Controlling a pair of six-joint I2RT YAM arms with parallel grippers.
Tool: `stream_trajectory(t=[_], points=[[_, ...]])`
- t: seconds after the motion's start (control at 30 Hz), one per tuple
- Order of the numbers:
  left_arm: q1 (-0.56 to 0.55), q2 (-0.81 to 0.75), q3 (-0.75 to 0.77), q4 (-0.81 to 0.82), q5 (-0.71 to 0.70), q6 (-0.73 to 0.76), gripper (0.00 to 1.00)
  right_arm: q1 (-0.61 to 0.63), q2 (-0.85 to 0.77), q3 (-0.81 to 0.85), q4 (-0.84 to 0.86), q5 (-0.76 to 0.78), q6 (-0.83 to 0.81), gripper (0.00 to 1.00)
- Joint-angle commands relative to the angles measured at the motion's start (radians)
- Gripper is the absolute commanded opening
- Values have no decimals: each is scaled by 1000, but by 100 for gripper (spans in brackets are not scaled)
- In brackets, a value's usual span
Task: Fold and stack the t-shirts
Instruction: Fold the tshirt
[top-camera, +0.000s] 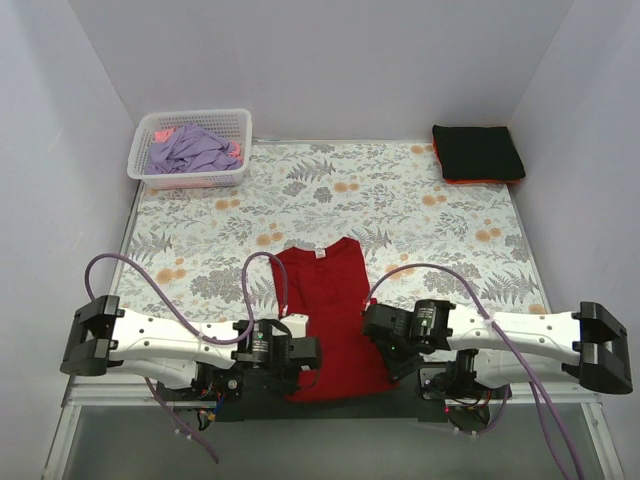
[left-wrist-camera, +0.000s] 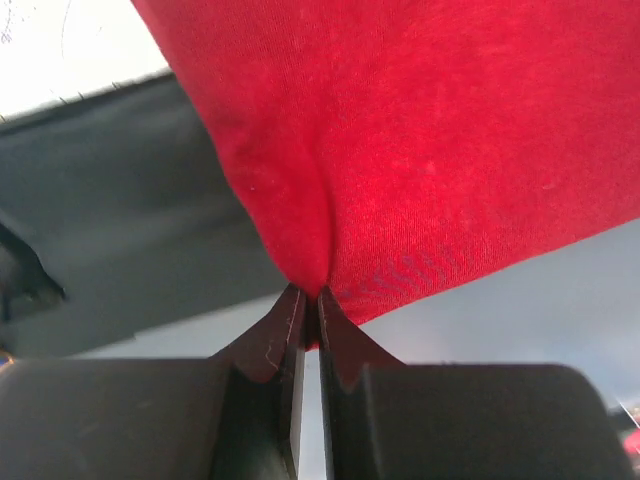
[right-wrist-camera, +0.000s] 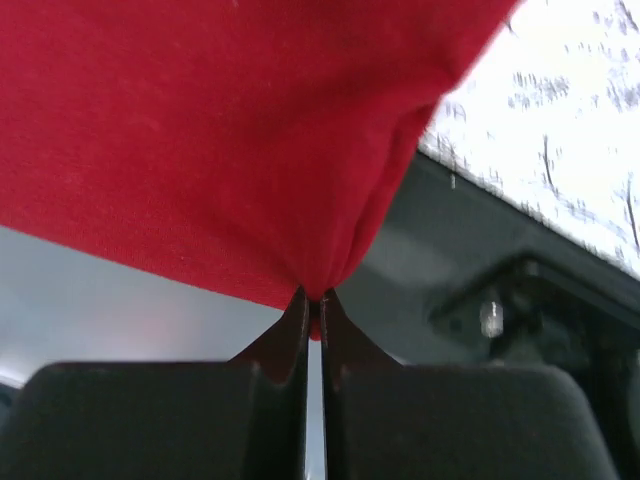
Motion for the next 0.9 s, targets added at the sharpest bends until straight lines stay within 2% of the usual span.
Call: stream_trajectory(t=[0.0, 0.07, 0.1, 0.17, 0.2, 0.3, 0.47, 0.87], points=[[-2, -65, 79, -147, 28, -239, 0, 12, -14, 162, -216, 55, 62, 1], [45, -102, 113, -180, -37, -182, 0, -2, 11, 254, -298, 161, 14, 1], [126, -114, 131, -196, -43, -144, 0, -18, 37, 305, -316, 187, -9, 1], [206, -149, 165, -203, -69, -54, 0, -44, 60, 412, -328, 235, -74, 1], [281, -177, 174, -207, -78, -27, 0, -75, 74, 437, -330, 249, -93, 1], [398, -200, 215, -224, -117, 57, 0, -147, 109, 529, -326, 269, -174, 1], [471, -208, 251, -210, -157, 102, 0, -245, 158, 655, -325, 290, -269, 1], [676, -195, 269, -66, -103, 260, 0, -387, 276, 784, -322, 264, -456, 1]])
